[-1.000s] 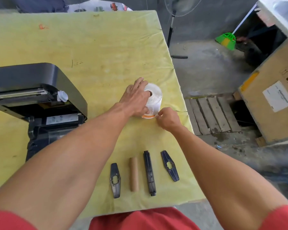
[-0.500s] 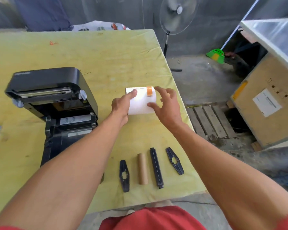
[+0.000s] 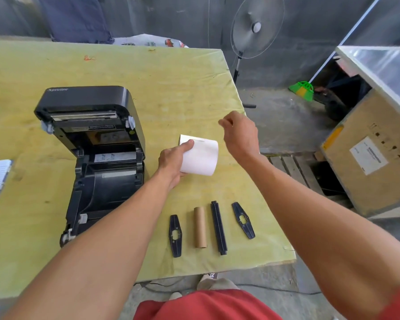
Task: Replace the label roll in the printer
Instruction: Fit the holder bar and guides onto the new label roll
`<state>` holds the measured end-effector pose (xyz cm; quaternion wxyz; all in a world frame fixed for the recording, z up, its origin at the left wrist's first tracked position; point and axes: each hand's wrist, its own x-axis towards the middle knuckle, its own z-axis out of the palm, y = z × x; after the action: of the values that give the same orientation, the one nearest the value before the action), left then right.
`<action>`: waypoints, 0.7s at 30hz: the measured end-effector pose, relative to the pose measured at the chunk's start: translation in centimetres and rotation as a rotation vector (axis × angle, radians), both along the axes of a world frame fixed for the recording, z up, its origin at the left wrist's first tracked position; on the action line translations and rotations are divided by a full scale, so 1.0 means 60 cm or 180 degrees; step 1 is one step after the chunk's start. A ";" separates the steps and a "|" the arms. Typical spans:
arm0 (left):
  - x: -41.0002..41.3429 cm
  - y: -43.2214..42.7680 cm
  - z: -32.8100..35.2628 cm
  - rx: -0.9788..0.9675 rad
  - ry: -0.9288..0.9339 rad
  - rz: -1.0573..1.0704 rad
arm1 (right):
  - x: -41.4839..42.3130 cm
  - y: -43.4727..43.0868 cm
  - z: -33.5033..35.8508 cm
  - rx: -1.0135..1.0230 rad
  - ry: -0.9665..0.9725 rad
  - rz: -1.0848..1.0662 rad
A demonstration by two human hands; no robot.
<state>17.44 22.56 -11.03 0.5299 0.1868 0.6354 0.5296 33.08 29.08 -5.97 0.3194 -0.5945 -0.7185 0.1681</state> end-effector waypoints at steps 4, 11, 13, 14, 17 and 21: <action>-0.004 0.005 -0.017 -0.0080 -0.0144 0.0193 | 0.020 0.030 -0.003 -0.0134 -0.0007 -0.0191; -0.020 0.047 -0.032 -0.0098 -0.0309 0.0412 | 0.051 0.027 -0.111 -0.0706 -0.0727 0.0230; -0.020 0.060 -0.037 -0.0106 -0.0355 0.0458 | 0.053 0.029 -0.139 -0.0719 -0.0901 0.0397; -0.019 0.066 -0.040 -0.0120 -0.0377 0.0489 | 0.051 0.030 -0.150 -0.0681 -0.0999 0.0488; -0.015 0.083 -0.051 -0.0185 -0.0415 0.0614 | 0.046 0.038 -0.176 -0.0505 -0.1313 0.0753; -0.015 0.098 -0.051 -0.0160 -0.0440 0.0674 | 0.048 0.034 -0.201 -0.0375 -0.1759 0.0995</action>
<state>16.56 28.46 -14.08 0.5180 0.0684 0.6267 0.5781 35.96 31.13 -18.03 0.0476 -0.5176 -0.8497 0.0886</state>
